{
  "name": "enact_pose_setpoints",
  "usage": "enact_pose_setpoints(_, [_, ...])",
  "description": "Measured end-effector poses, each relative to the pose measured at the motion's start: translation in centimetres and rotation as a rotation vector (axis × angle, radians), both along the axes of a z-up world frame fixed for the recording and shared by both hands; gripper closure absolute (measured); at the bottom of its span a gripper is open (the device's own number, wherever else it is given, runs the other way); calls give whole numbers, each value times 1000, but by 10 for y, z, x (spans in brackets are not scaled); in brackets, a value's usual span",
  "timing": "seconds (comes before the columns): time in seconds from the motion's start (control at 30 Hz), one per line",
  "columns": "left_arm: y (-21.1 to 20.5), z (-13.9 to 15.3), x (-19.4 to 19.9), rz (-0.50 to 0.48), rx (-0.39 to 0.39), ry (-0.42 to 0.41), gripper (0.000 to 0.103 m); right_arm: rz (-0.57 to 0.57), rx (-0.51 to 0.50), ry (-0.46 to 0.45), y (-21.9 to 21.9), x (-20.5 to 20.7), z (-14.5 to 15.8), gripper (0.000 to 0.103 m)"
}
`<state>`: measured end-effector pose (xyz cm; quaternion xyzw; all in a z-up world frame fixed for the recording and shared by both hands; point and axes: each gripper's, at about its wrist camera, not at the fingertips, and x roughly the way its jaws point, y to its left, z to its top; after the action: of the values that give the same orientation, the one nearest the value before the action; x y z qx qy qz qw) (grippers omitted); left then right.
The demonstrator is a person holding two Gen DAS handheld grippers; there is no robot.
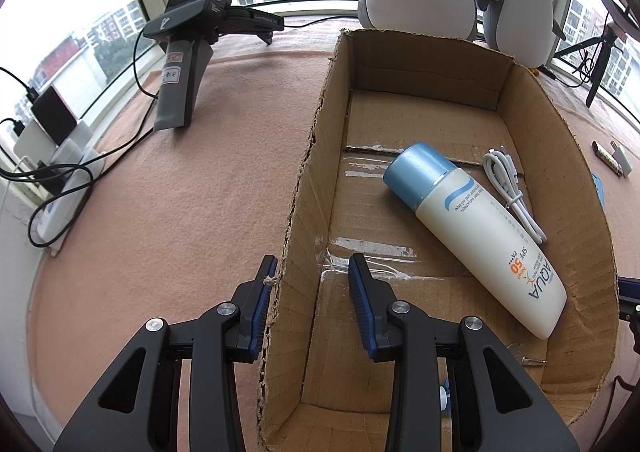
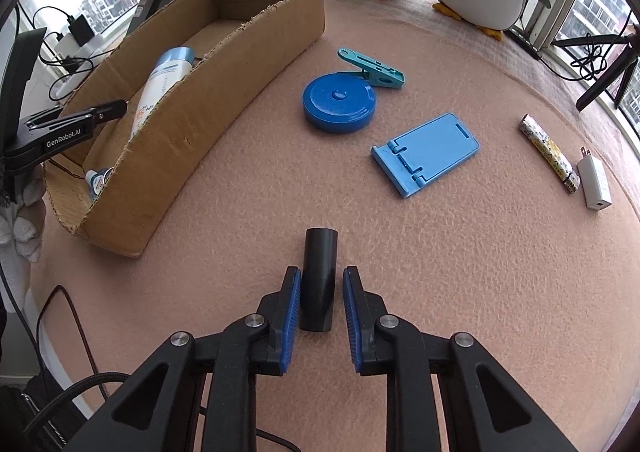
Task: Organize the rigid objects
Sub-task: 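Move the right gripper to the black cylinder and close on it, then carry the black cylinder into the box and open the right gripper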
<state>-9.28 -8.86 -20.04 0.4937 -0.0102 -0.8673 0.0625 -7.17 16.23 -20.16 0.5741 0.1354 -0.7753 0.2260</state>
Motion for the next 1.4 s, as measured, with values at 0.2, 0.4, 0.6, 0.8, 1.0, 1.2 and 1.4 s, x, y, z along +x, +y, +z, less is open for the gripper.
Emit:
enact_pose_setpoints(0.2, [-1, 0, 0, 0, 2, 0, 69, -26, -7, 11, 3, 3, 0, 88])
enact_pose_setpoints(0.4, [-1, 0, 0, 0, 2, 0, 69, -74, -49, 39, 7, -2, 11, 88])
enact_pose_setpoints(0.6, [0, 0, 0, -1, 0, 2, 69, -113, -116, 86, -3, -19, 33, 88])
enact_pose_setpoints(0.8, [0, 1, 0, -2, -2, 3, 69, -119, -181, 138, -28, -39, 54, 88])
enact_pose_setpoints(1.0, [1, 1, 0, -5, -6, 4, 69, -82, -208, 175, -58, -48, 68, 88])
enact_pose_setpoints(1.2, [0, 1, 0, -4, -6, 5, 69, -59, -223, 185, -78, -55, 73, 88])
enact_pose_setpoints(1.4, [0, 2, 0, -4, -2, 5, 69, -37, -225, 184, -96, -59, 70, 88])
